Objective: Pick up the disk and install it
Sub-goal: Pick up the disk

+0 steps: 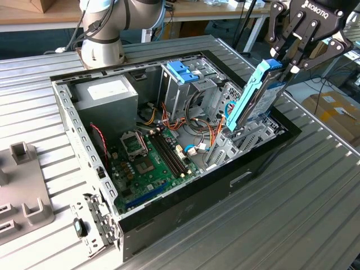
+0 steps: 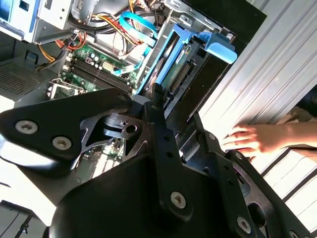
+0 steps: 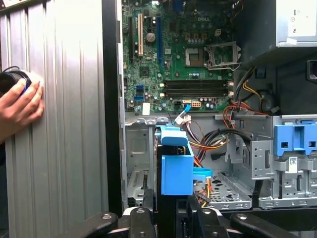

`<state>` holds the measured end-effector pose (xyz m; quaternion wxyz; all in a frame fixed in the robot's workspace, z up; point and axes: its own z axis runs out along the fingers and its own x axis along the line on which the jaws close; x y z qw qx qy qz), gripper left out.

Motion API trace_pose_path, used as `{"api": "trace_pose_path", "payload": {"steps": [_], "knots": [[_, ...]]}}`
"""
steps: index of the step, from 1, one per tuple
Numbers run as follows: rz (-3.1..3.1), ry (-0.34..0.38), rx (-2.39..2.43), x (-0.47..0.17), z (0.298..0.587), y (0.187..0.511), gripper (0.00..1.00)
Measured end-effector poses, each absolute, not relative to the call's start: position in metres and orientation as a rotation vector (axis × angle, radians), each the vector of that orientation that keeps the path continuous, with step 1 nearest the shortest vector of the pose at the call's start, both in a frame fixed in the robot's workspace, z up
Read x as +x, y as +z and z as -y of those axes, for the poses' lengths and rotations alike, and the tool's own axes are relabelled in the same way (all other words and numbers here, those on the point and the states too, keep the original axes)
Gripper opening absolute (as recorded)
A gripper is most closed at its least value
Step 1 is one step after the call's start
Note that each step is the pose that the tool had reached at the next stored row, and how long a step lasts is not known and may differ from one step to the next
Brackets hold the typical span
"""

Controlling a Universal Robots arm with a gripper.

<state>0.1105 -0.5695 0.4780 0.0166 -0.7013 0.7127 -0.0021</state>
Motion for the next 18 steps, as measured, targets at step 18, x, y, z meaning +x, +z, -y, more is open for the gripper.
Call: {"api": "trace_pose_path", "payload": {"steps": [18], "knots": [[-2.209, -0.019, -2.175, 0.1086, 0.5720, 0.4684, 0.35]]}}
